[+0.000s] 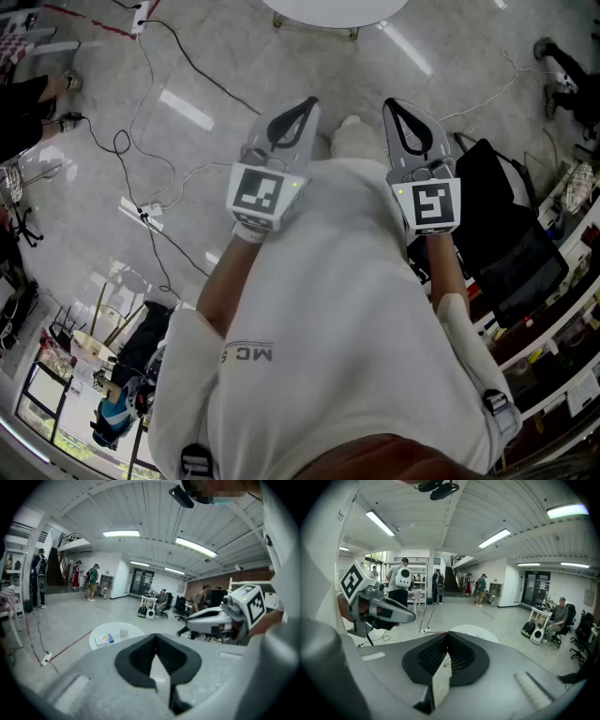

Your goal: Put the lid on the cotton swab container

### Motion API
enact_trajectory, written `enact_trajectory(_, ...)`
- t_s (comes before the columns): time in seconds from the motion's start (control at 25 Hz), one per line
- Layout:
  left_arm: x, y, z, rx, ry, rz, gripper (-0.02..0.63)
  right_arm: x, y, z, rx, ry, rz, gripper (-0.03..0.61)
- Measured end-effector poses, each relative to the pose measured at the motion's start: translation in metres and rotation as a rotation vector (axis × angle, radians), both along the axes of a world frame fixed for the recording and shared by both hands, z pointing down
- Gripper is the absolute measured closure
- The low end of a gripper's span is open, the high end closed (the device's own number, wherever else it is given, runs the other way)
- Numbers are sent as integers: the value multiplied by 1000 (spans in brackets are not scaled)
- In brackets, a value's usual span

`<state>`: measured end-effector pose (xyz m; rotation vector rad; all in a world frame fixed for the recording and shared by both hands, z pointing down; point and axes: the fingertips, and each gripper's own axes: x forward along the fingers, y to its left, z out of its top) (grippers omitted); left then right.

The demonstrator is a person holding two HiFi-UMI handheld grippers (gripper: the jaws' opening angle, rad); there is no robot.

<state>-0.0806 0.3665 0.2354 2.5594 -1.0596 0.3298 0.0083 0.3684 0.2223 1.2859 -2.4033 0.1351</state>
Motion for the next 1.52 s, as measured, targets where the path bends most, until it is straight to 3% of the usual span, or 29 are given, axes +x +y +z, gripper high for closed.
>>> enact_trajectory(0.32, 15, 44, -25, 30, -24, 2, 615, 13, 56, -25, 34, 73, -38, 578)
enact_trajectory(0.48, 40, 60, -26, 23, -37, -5, 615, 49, 75, -36, 82, -9, 16, 580)
enact_trajectory(0.72, 103, 71, -34, 43, -62, 24, 614, 111, 91, -33, 41, -84, 72, 580)
enact_trajectory(0.96, 127, 64, -38, 77, -119, 12, 615, 134, 83, -22, 17, -170, 62, 580)
enact_trajectory(1.24, 141, 54, -24, 34, -135, -30, 614, 138, 68, -28, 42, -232, 31, 580)
enact_trajectory(1.52, 146, -6, -17, 11, -137, -16, 615, 132, 9, -16, -22, -257, 22, 580)
